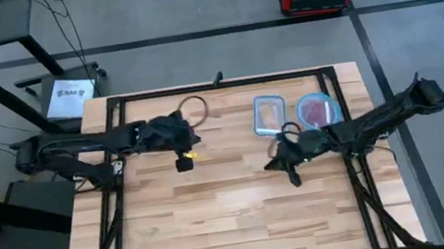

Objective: Sort candy
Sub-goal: Return to Home Position

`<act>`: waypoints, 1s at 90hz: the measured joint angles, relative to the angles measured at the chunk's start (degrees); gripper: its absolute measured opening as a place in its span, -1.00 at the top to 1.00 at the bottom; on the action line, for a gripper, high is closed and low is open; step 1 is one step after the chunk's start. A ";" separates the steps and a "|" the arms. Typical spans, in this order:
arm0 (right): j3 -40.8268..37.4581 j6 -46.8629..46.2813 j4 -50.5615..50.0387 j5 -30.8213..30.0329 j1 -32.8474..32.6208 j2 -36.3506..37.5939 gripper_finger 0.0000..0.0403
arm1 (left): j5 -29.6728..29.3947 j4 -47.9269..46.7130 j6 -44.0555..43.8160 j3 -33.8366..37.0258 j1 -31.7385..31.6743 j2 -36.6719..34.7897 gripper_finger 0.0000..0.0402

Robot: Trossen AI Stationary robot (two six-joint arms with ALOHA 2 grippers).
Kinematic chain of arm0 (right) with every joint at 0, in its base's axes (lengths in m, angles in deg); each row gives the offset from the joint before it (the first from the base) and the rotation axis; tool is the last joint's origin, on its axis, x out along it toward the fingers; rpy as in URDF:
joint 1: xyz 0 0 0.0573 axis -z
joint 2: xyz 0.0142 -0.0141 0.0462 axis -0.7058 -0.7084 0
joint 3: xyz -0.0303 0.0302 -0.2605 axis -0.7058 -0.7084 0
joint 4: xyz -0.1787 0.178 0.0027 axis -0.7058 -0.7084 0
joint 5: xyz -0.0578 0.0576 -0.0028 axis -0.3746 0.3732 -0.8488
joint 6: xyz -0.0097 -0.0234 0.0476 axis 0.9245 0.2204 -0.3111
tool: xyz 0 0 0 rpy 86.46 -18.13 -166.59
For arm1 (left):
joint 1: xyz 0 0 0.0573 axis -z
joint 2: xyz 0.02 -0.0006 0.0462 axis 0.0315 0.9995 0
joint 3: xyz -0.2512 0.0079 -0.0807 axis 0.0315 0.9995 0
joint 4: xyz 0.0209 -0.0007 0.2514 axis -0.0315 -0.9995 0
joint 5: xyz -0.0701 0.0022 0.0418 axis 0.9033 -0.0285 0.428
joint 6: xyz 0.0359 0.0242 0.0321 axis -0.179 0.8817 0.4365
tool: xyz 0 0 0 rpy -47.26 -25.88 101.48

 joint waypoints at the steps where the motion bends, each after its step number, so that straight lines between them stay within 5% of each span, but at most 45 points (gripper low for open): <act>1: -0.67 0.00 0.70 -0.04 0.14 0.78 1.00 | 0.03 0.59 0.01 0.70 -0.01 -0.54 0.94; 27: -8.69 -0.19 -2.60 -3.27 3.13 18.92 1.00 | -0.64 1.11 -2.56 8.94 0.02 -10.45 0.96; 55: -20.89 6.80 7.78 -4.72 7.97 25.87 1.00 | 0.48 -1.09 -4.29 9.75 0.59 -10.93 0.96; 90: -20.91 11.50 -1.88 -3.66 14.80 33.32 1.00 | 0.86 3.57 -6.22 15.40 0.56 -13.65 0.96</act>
